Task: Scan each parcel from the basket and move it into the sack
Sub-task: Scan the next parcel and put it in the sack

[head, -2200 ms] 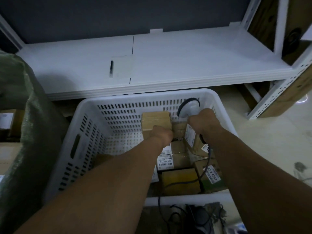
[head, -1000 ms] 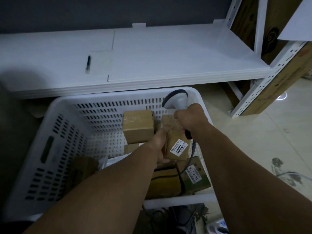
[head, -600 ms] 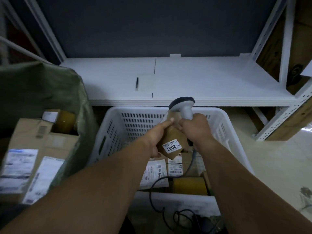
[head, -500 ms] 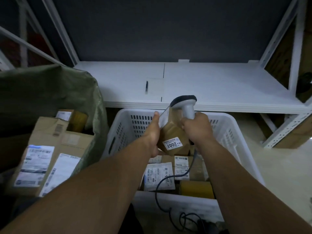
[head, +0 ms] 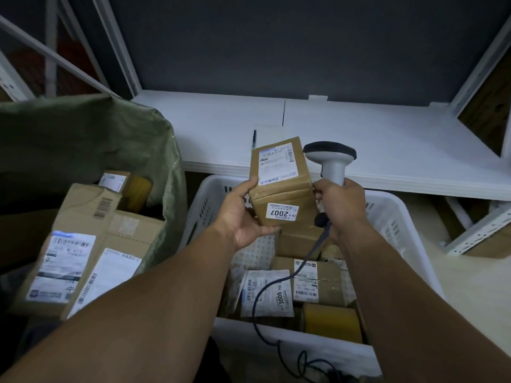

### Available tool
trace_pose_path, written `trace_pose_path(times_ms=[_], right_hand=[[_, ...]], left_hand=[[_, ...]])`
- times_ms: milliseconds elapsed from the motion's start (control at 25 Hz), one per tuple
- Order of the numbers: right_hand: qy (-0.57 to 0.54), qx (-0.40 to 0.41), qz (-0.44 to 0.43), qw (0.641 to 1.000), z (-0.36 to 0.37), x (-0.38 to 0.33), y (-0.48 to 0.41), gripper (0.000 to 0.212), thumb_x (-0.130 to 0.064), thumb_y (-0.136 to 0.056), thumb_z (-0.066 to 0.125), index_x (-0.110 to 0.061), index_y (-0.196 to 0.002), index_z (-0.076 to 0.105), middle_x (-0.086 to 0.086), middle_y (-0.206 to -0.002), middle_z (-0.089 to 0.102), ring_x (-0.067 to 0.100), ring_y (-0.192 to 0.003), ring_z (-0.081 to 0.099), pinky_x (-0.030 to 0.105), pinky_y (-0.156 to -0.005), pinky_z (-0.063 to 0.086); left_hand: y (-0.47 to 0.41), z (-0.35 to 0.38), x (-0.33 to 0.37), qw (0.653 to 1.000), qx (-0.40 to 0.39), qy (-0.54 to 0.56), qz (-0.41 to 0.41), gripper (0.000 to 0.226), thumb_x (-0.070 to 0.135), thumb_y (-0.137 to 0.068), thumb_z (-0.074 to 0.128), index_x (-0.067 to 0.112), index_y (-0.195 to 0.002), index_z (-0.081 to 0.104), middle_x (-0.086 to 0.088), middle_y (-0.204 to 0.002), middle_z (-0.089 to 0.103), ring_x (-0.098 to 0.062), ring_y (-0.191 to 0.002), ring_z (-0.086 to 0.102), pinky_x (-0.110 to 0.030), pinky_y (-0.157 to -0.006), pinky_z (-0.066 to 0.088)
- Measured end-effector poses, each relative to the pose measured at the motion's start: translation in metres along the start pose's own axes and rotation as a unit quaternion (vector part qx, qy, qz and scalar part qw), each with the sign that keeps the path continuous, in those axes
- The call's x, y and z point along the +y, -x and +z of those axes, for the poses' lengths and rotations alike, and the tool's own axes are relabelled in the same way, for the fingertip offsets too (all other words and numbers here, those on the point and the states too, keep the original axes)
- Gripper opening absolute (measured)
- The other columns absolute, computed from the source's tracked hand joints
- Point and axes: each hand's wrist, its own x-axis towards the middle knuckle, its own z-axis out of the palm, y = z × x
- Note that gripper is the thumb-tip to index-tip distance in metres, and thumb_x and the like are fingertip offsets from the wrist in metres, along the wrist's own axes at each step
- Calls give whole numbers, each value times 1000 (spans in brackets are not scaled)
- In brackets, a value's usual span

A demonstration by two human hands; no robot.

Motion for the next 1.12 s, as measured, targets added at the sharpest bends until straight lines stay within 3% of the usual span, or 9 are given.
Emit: trace_pose_path(times_ms=[160, 360, 520, 640, 720, 880, 1120], right_hand=[[13, -38, 59, 997, -2, -6, -7, 17, -23, -85, 70, -8, -93, 65, 6, -67, 62, 24, -62, 55, 32, -57, 44], [54, -48, 55, 996, -10, -4, -4, 7, -11, -88, 65, -4, -90, 67, 13, -72, 69, 22, -64, 65, 32, -57, 55], [59, -74, 32, 995, -16, -14, 4, 8, -6, -89, 63, -3, -96, 66, 14, -79, 70, 19, -58, 64, 31, -56, 54], [-41, -187, 91, 977, -19, -36, 19, 11, -9, -92, 65, -5, -102, 63, 10, -69, 59, 18, -55, 59, 44, -69, 62], [-48, -238, 105, 964, -20, -50, 29, 15, -10, -94, 66, -2, -106, 62, 11, -66, 58, 21, -57, 60, 50, -71, 63], [17, -242, 67, 968, -19, -62, 42, 13, -11, -94, 65, -1, -100, 62, 10, -66, 55, 18, -45, 49, 28, -45, 47], [26, -243, 55, 968, -17, -67, 43, 6, -9, -93, 60, -4, -95, 59, 9, -64, 52, 16, -44, 44, 26, -46, 39]], left_hand=[[-8, -5, 2, 999, -19, 24, 34, 45, 20, -81, 75, 9, -124, 69, -18, -107, 76, -39, -106, 70, -58, -98, 54], [-15, -12, -1, 998, -22, -44, 40, 55, -4, -60, 60, 8, -114, 60, -13, -124, 72, -37, -118, 65, -58, -112, 40], [-21, -19, -7, 985, 48, -166, 19, 43, -9, -57, 54, 5, -95, 67, -9, -115, 76, -33, -111, 66, -49, -99, 53], [-27, -27, -1, 977, 105, -184, 19, 25, -15, -59, 50, 6, -69, 58, -10, -109, 75, -31, -101, 66, -42, -82, 56], [-32, -31, 4, 975, 128, -181, 26, 28, -21, -64, 47, 6, -59, 53, -9, -104, 72, -30, -97, 64, -37, -71, 54], [-37, -35, 9, 973, 146, -179, 20, 31, -25, -72, 47, 2, -67, 60, -8, -101, 71, -28, -96, 62, -33, -64, 49], [-44, -36, 9, 973, 153, -171, 14, 41, -26, -70, 51, -1, -95, 71, -12, -108, 73, -29, -96, 65, -33, -64, 51]])
